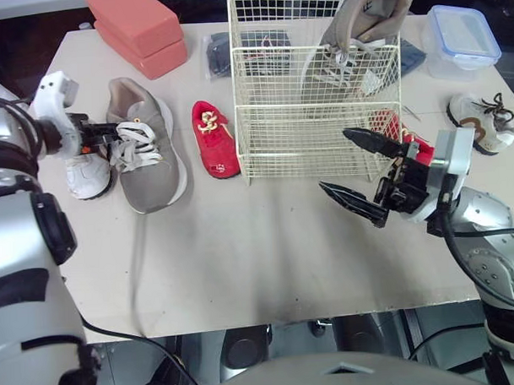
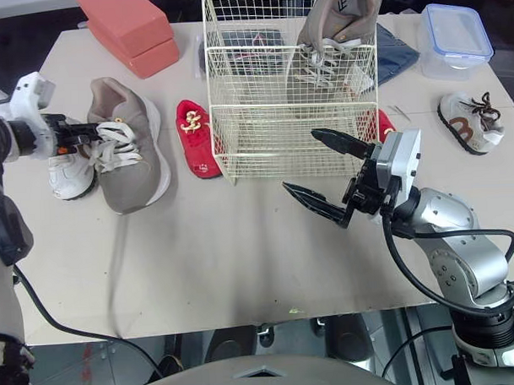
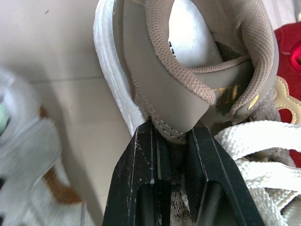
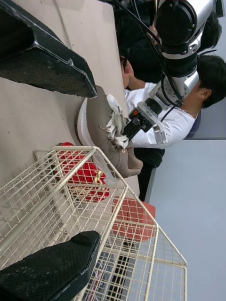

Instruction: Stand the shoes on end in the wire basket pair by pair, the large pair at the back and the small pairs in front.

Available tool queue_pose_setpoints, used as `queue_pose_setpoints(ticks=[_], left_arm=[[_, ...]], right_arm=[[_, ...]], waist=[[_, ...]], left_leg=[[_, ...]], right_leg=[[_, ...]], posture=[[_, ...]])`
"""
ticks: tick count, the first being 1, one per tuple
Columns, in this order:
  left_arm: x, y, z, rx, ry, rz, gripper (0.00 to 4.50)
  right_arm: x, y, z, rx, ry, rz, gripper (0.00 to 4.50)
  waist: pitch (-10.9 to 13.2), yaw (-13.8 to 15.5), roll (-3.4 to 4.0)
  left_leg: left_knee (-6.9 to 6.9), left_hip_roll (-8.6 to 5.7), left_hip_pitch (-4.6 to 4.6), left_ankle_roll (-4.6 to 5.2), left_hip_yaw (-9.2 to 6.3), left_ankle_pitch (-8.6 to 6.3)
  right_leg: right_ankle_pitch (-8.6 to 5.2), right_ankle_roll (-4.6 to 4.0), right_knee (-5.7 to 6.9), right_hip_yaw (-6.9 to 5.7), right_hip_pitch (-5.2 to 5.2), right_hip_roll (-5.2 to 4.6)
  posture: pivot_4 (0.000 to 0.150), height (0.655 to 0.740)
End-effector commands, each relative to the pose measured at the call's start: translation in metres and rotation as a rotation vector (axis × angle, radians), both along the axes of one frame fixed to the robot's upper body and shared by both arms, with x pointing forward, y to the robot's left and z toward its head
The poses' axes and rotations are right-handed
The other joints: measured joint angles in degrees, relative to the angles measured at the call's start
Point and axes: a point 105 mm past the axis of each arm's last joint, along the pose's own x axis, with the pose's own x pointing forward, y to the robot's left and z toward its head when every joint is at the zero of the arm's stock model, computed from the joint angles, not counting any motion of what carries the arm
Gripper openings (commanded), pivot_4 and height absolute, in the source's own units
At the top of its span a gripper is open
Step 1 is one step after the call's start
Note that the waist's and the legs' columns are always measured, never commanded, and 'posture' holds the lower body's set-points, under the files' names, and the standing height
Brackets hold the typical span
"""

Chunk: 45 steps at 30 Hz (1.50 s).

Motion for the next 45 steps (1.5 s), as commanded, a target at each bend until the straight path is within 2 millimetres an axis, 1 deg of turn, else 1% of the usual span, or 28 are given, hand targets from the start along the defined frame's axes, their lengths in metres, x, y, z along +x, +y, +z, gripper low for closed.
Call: queue_pose_setpoints(ticks=[1,4,6,9,11,14,16,18,20,23,27,28,31,34,35,38,40,45], left_arm=[[-0.007,0.005,0.065,-0.025,-0.206,-0.02,0.16],[-0.018,0.007,0.096,-0.015,-0.301,-0.036,0.16],[-0.024,0.005,0.112,-0.015,-0.361,-0.043,0.16],[-0.029,0.001,0.142,-0.008,-0.504,-0.025,0.16],[-0.033,-0.003,0.151,-0.001,-0.558,-0.022,0.16],[-0.036,-0.019,0.171,0.007,-0.728,-0.04,0.16],[-0.039,-0.034,0.183,0.042,-0.864,-0.07,0.16],[-0.042,-0.052,0.193,0.034,-0.984,-0.091,0.16],[-0.045,-0.066,0.199,0.031,-1.064,-0.115,0.16],[-0.046,-0.096,0.211,-0.021,-1.207,-0.128,0.16],[-0.045,-0.123,0.22,-0.031,-1.348,-0.127,0.16],[-0.043,-0.128,0.223,-0.046,-1.377,-0.115,0.16],[-0.038,-0.134,0.236,-0.098,-1.452,-0.047,0.16],[-0.039,-0.144,0.248,-0.075,-1.571,-0.018,0.16],[-0.038,-0.145,0.252,-0.1,-1.595,0.012,0.16],[-0.034,-0.163,0.253,-0.116,-1.668,0.032,0.16],[-0.031,-0.168,0.253,-0.13,-1.702,0.054,0.16],[-0.019,-0.187,0.242,-0.11,-1.742,0.053,0.16]], right_arm=[[-0.003,-0.003,0.013,0.009,-0.054,0.019,4.5],[-0.001,-0.002,0.018,0.015,-0.057,0.026,4.5],[0.0,-0.001,0.021,0.023,-0.059,0.029,4.5],[0.002,-0.002,0.023,0.029,-0.065,0.03,4.5],[0.003,-0.003,0.025,0.037,-0.068,0.027,4.5],[0.006,-0.004,0.03,0.058,-0.085,0.012,4.5],[0.008,-0.006,0.032,0.071,-0.096,-0.001,4.5],[0.009,-0.007,0.034,0.081,-0.103,-0.013,4.5],[0.01,-0.008,0.035,0.087,-0.106,-0.022,4.5],[0.011,-0.013,0.038,0.104,-0.12,-0.059,4.5],[0.014,-0.017,0.041,0.121,-0.136,-0.099,4.5],[0.014,-0.019,0.041,0.128,-0.139,-0.111,4.5],[0.014,-0.023,0.043,0.156,-0.141,-0.138,4.5],[0.015,-0.026,0.044,0.168,-0.149,-0.164,4.5],[0.015,-0.028,0.045,0.175,-0.153,-0.177,4.5],[0.017,-0.035,0.048,0.208,-0.167,-0.23,4.5],[0.017,-0.037,0.049,0.217,-0.172,-0.248,4.5],[0.017,-0.04,0.048,0.225,-0.172,-0.271,4.5]], waist=[[0.0,0.0,-0.1],[0.1,0.1,-0.27],[0.2,0.1,-0.31],[0.2,0.4,-0.31],[0.2,0.3,-0.32],[0.2,0.4,-0.32],[0.1,0.7,-0.32],[0.1,0.9,-0.33],[0.1,1.2,-0.34],[0.1,1.5,-0.34],[0.1,1.5,-0.35],[0.1,1.5,-0.35],[0.1,1.5,-0.35],[0.1,1.5,-0.35],[0.1,1.4,-0.35],[0.1,1.6,-0.35],[0.1,1.6,-0.35],[0.1,1.6,-0.35]], left_leg=[[0.01,0.0,-0.03,0.0,-0.02,0.0],[0.01,0.02,-0.08,0.0,-0.07,0.0],[0.02,0.03,-0.1,-0.01,-0.1,0.0],[0.02,0.02,-0.1,-0.01,-0.1,0.0],[0.04,0.01,-0.09,-0.01,-0.09,0.0],[0.07,0.0,-0.05,-0.02,-0.09,0.01],[0.12,0.0,-0.07,-0.02,-0.12,0.02],[0.23,0.0,-0.07,-0.02,-0.12,0.02],[0.37,-0.01,-0.1,-0.02,-0.12,0.01],[0.47,-0.02,-0.09,-0.01,-0.1,0.01],[0.66,-0.06,-0.08,0.0,-0.13,0.0],[0.7,-0.06,-0.06,0.0,-0.12,0.0],[0.76,-0.06,-0.04,0.0,-0.12,0.0],[0.77,-0.08,-0.06,0.01,-0.11,-0.01],[0.76,-0.08,-0.06,0.01,-0.11,-0.01],[0.75,-0.09,-0.06,0.04,-0.1,-0.02],[0.76,-0.11,-0.07,0.05,-0.1,-0.03],[0.76,-0.13,-0.07,0.08,-0.1,-0.05]], right_leg=[[0.0,0.0,0.0,0.0,-0.01,-0.01],[0.0,-0.01,-0.03,0.02,-0.01,-0.03],[0.0,-0.01,-0.04,0.01,-0.02,-0.06],[0.01,-0.01,-0.02,0.0,-0.01,-0.13],[0.01,-0.01,0.01,0.03,0.0,-0.24],[0.01,-0.02,0.09,0.02,0.0,-0.41],[0.02,-0.03,0.15,-0.03,0.01,-0.44],[0.02,-0.03,0.24,-0.02,0.03,-0.46],[0.03,-0.04,0.33,-0.02,0.03,-0.46],[0.02,-0.04,0.42,0.01,0.03,-0.47],[0.02,-0.04,0.63,0.0,0.09,-0.49],[0.02,-0.04,0.68,0.01,0.09,-0.49],[0.02,-0.04,0.76,0.03,0.09,-0.46],[0.02,-0.04,0.77,0.02,0.08,-0.45],[0.02,-0.04,0.75,0.01,0.08,-0.4],[0.02,-0.04,0.74,0.0,0.08,-0.33],[0.02,-0.03,0.74,-0.02,0.09,-0.33],[0.02,-0.03,0.74,-0.02,0.1,-0.28]], posture=[[0.15,0.686],[0.15,0.686],[0.15,0.686],[0.15,0.686],[0.15,0.686],[0.15,0.686],[0.15,0.686],[0.15,0.686],[0.15,0.686],[0.15,0.686],[0.15,0.686],[0.15,0.686],[0.15,0.686],[0.15,0.686],[0.15,0.686],[0.15,0.686],[0.15,0.686],[0.15,0.686]])
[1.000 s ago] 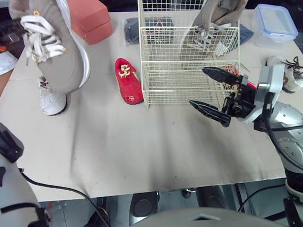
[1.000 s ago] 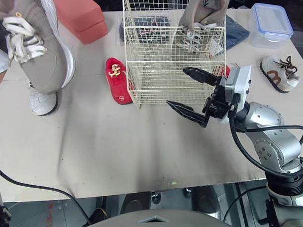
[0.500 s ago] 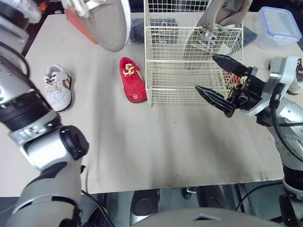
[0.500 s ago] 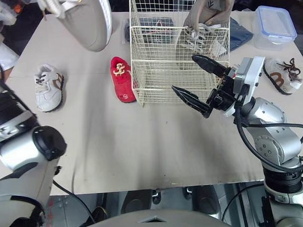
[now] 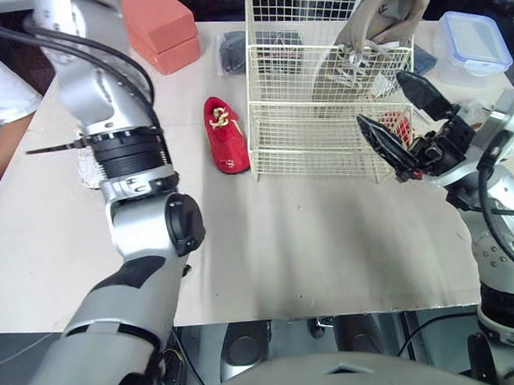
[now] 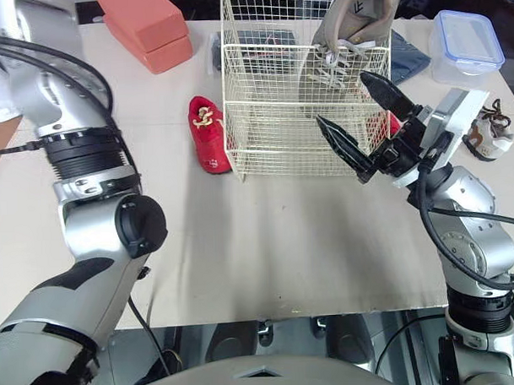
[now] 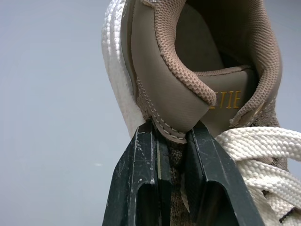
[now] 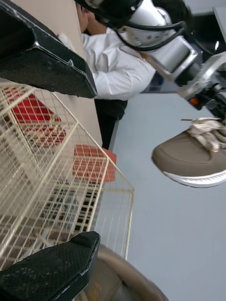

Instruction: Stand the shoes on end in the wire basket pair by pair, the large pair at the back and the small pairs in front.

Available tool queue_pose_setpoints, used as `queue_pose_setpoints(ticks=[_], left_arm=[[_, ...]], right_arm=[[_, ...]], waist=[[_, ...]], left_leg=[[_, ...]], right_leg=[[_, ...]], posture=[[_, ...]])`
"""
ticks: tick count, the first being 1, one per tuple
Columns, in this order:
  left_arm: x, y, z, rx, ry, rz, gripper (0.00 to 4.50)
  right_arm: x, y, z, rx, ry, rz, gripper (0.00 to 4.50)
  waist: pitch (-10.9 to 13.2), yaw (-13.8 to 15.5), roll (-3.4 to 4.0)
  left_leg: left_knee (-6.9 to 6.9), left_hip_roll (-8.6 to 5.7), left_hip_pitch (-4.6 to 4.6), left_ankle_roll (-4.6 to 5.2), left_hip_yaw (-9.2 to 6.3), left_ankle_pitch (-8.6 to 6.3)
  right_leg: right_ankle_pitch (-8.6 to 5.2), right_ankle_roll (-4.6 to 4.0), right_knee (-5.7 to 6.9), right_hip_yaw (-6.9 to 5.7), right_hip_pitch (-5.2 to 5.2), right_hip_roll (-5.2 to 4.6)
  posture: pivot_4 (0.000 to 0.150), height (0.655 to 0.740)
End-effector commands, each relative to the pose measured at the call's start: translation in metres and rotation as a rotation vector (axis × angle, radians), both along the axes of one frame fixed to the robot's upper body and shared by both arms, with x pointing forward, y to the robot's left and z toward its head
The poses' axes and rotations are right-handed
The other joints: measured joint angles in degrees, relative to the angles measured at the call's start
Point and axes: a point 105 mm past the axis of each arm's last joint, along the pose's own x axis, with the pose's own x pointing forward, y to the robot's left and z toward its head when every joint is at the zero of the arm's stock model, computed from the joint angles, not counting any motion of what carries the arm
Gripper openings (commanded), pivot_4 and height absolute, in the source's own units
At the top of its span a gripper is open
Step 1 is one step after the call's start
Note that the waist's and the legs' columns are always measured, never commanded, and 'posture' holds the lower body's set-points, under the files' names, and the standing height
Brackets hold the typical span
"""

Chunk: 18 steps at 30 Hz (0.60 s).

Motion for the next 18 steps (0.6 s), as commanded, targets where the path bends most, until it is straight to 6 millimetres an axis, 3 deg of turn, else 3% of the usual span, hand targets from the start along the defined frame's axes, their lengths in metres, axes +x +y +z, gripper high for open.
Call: queue_pose_setpoints(ticks=[1,11,18], left_arm=[[-0.013,-0.016,0.017,0.028,-0.132,0.02,0.16],[0.0,-0.068,-0.019,0.102,-0.151,-0.009,0.16],[0.008,-0.077,-0.036,0.117,-0.143,0.06,0.16]], right_arm=[[-0.007,-0.005,0.01,0.015,-0.059,-0.029,4.5],[-0.007,-0.012,0.009,0.053,-0.049,-0.062,4.5],[-0.005,-0.018,0.006,0.059,-0.044,-0.09,4.5]], waist=[[0.0,0.0,0.0],[0.0,0.0,0.0],[0.0,-0.2,0.01]], left_leg=[[-0.01,0.0,-0.01,0.0,0.01,0.0],[-0.01,0.0,-0.06,0.04,0.01,-0.03],[-0.03,0.0,-0.05,0.06,0.02,-0.04]], right_leg=[[0.0,0.0,-0.01,0.0,-0.01,0.03],[0.0,0.0,-0.09,-0.03,-0.02,0.06],[-0.01,0.01,-0.09,-0.02,-0.04,0.13]], posture=[[0.15,0.686],[0.15,0.686],[0.15,0.686]])
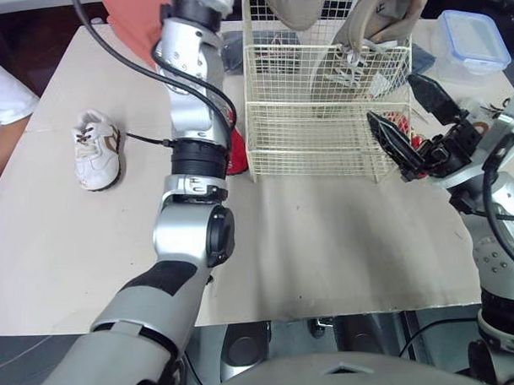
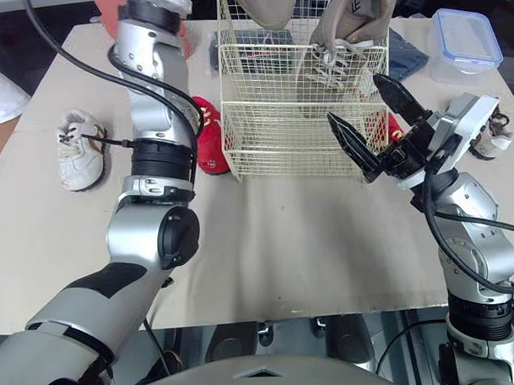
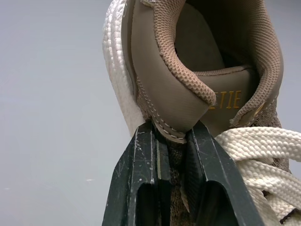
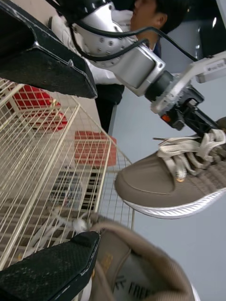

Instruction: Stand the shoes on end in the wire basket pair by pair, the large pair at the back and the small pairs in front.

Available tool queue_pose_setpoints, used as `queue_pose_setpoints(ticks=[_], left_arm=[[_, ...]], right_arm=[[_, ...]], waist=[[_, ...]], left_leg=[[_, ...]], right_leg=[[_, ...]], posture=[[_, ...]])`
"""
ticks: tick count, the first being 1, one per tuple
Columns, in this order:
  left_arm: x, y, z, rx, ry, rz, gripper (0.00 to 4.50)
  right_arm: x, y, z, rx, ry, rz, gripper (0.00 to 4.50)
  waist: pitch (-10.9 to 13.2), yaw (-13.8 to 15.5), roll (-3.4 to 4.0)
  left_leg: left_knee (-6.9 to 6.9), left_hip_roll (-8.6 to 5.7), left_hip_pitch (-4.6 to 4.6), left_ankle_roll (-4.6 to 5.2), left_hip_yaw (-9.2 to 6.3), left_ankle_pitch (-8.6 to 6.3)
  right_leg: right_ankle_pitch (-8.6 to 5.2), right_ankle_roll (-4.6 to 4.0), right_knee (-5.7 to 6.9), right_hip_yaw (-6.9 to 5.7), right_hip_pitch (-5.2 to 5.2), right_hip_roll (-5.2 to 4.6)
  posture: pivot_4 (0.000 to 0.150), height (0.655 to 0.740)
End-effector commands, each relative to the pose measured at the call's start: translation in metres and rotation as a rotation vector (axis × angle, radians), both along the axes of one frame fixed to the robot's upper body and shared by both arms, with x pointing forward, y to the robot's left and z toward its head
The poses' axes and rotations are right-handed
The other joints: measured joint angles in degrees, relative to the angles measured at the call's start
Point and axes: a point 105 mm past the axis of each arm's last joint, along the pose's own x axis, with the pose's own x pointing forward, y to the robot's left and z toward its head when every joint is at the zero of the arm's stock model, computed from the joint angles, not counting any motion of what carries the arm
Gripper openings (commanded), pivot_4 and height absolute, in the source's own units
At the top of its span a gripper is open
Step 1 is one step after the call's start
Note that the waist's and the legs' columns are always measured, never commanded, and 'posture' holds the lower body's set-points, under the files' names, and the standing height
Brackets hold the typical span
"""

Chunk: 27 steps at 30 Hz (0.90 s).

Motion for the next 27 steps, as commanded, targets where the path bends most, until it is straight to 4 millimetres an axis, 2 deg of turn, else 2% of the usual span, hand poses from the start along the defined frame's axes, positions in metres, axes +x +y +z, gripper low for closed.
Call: queue_pose_setpoints(ticks=[1,10,18,27], left_arm=[[-0.01,0.006,0.01,-0.024,-0.082,0.052,0.16],[0.0,0.0,-0.021,0.017,-0.027,0.082,0.16],[0.022,0.0,-0.056,0.028,0.148,0.087,0.16],[0.034,-0.003,-0.085,0.09,0.28,0.097,0.16]], right_arm=[[-0.006,-0.007,0.011,0.011,-0.063,-0.03,4.5],[-0.006,-0.011,0.014,0.011,-0.104,-0.065,4.5],[-0.005,-0.01,0.019,0.02,-0.138,-0.075,4.5],[-0.006,-0.01,0.018,0.021,-0.143,-0.081,4.5]], waist=[[0.0,-0.1,0.0],[0.0,0.1,0.0],[0.0,0.0,0.01],[0.0,0.0,0.02]], left_leg=[[-0.01,0.01,0.02,0.0,0.02,0.0],[-0.01,0.03,0.0,0.01,0.01,-0.01],[-0.02,0.03,0.04,0.02,0.04,-0.01],[-0.02,0.05,0.06,0.02,0.04,-0.01]], right_leg=[[0.0,0.0,0.0,0.0,0.0,0.01],[0.0,0.0,-0.01,-0.03,0.0,0.0],[0.0,0.0,0.0,-0.1,0.0,0.03],[0.0,0.0,0.02,-0.1,0.0,0.03]], posture=[[0.15,0.686],[0.15,0.686],[0.15,0.686],[0.15,0.686]])
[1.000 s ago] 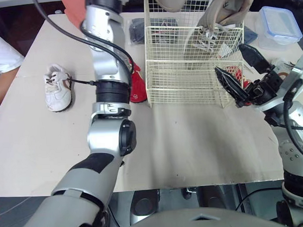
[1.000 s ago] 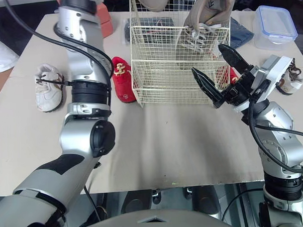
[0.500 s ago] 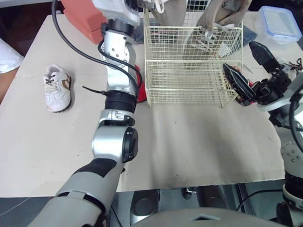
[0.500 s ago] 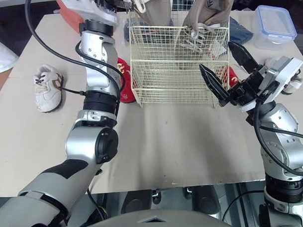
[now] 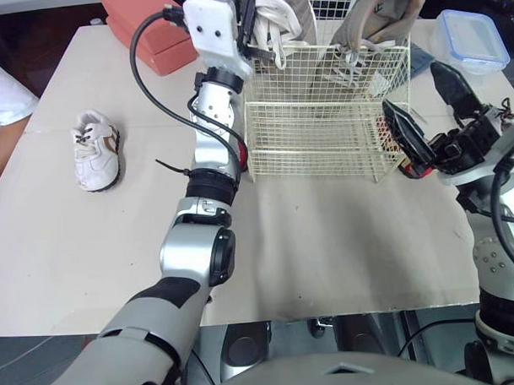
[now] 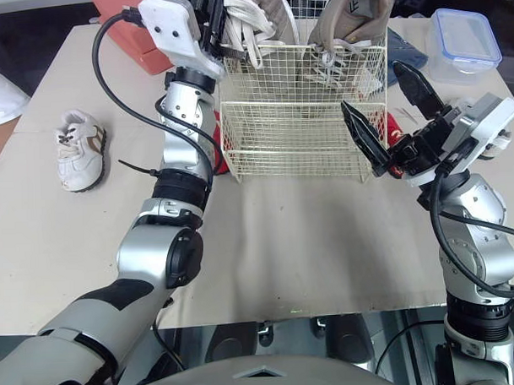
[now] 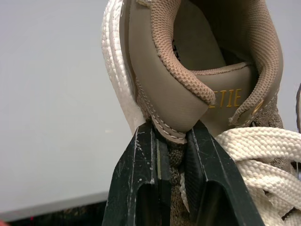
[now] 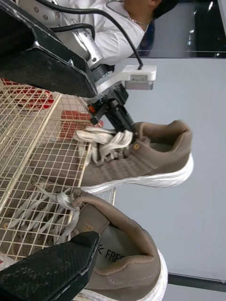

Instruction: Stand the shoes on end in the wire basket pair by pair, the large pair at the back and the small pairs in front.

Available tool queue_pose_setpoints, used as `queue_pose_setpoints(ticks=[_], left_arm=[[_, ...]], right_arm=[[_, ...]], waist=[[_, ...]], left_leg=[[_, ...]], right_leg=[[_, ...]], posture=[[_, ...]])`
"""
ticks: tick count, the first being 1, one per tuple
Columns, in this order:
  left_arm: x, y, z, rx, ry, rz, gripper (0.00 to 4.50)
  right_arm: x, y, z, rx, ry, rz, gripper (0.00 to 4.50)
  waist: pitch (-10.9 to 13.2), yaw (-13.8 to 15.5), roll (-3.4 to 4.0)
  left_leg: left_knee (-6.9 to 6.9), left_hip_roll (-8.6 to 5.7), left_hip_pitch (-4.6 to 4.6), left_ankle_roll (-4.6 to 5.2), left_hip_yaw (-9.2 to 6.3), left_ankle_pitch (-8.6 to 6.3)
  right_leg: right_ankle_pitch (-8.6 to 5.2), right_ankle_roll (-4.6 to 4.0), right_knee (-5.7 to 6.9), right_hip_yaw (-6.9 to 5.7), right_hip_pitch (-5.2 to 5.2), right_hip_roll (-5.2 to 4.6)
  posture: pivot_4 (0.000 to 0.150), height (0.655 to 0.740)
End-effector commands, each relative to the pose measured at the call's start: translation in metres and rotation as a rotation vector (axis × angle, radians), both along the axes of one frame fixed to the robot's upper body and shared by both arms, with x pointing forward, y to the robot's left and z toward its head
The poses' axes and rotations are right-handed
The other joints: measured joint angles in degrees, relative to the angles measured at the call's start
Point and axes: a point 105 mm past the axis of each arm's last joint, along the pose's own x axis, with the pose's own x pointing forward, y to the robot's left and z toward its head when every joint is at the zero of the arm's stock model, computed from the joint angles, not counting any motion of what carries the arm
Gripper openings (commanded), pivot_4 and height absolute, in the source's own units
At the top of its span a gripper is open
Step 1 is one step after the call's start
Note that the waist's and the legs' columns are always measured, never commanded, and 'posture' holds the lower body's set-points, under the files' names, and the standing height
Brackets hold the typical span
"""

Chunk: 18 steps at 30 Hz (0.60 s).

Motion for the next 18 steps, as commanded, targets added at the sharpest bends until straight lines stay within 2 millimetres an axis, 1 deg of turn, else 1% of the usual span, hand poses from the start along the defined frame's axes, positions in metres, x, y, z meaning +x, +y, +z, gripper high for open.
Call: queue_pose_setpoints(ticks=[1,3,4,5,6,7,8,10,11,14,18], left_arm=[[-0.001,-0.005,-0.002,0.029,0.019,-0.023,0.16],[-0.001,-0.008,-0.006,0.034,0.04,-0.042,1.15],[-0.002,-0.008,-0.008,0.03,0.056,-0.053,1.39],[-0.003,-0.009,-0.009,0.03,0.063,-0.061,1.85],[-0.006,-0.01,-0.009,0.031,0.066,-0.068,2.41],[-0.008,-0.012,-0.01,0.031,0.071,-0.074,2.78],[-0.01,-0.013,-0.012,0.031,0.077,-0.079,3.44],[-0.015,-0.016,-0.016,0.044,0.093,-0.086,4.35],[-0.018,-0.015,-0.018,0.037,0.103,-0.085,4.43],[-0.024,-0.016,-0.024,0.018,0.133,-0.092,4.43],[-0.036,-0.014,-0.032,0.009,0.165,-0.099,4.43]], right_arm=[[-0.005,-0.002,0.008,0.008,-0.046,-0.013,4.5],[-0.004,-0.001,0.008,0.008,-0.045,-0.012,4.5],[-0.005,-0.001,0.008,0.007,-0.044,-0.011,4.5],[-0.005,-0.001,0.008,0.007,-0.044,-0.01,4.5],[-0.005,-0.001,0.008,0.006,-0.044,-0.01,4.5],[-0.005,-0.001,0.008,0.005,-0.045,-0.011,4.5],[-0.005,-0.001,0.008,0.005,-0.046,-0.012,4.5],[-0.005,-0.001,0.008,0.005,-0.047,-0.015,4.5],[-0.005,-0.002,0.008,0.004,-0.046,-0.017,4.5],[-0.004,-0.003,0.007,0.004,-0.044,-0.024,4.5],[0.0,-0.013,0.004,-0.014,-0.031,-0.071,4.5]], waist=[[0.0,0.0,0.01],[0.0,0.0,0.02],[0.0,0.0,0.02],[0.0,0.0,0.03],[0.0,0.0,0.04],[0.0,0.1,0.05],[-0.1,0.1,0.07],[-0.1,0.1,0.09],[-0.1,0.1,0.11],[-0.1,0.1,0.15],[-0.1,0.1,0.21]], left_leg=[[0.0,0.0,0.0,0.0,-0.01,0.0],[0.01,0.01,0.01,0.0,-0.01,0.0],[0.02,0.01,0.02,0.0,0.0,0.0],[0.02,0.01,0.03,0.0,0.0,0.0],[0.02,0.02,0.03,0.0,0.0,0.0],[0.02,0.02,0.04,0.0,-0.01,0.0],[0.02,0.02,0.04,0.0,-0.02,0.0],[0.03,0.02,0.05,-0.01,-0.03,0.01],[0.03,0.02,0.05,-0.01,-0.03,0.01],[0.03,0.02,0.07,-0.01,-0.04,0.01],[0.03,0.03,0.09,-0.01,-0.03,0.0]], right_leg=[[0.0,0.0,0.0,0.0,0.01,0.0],[0.0,0.0,0.01,-0.01,0.02,-0.01],[0.0,0.0,0.01,-0.01,0.02,-0.01],[0.0,0.0,0.02,0.0,0.03,-0.02],[0.0,0.0,0.02,0.01,0.03,-0.02],[0.0,0.0,0.03,0.03,0.05,-0.02],[0.0,0.0,0.03,0.04,0.06,-0.02],[0.0,0.0,0.04,0.13,0.06,-0.03],[0.0,0.0,0.04,0.15,0.06,-0.03],[0.0,0.0,0.05,0.18,0.08,-0.04],[0.0,0.0,0.05,0.22,0.09,-0.04]], posture=[[0.15,0.686],[0.15,0.686],[0.15,0.686],[0.15,0.686],[0.15,0.686],[0.15,0.686],[0.15,0.686],[0.15,0.686],[0.15,0.686],[0.15,0.686],[0.15,0.686]])
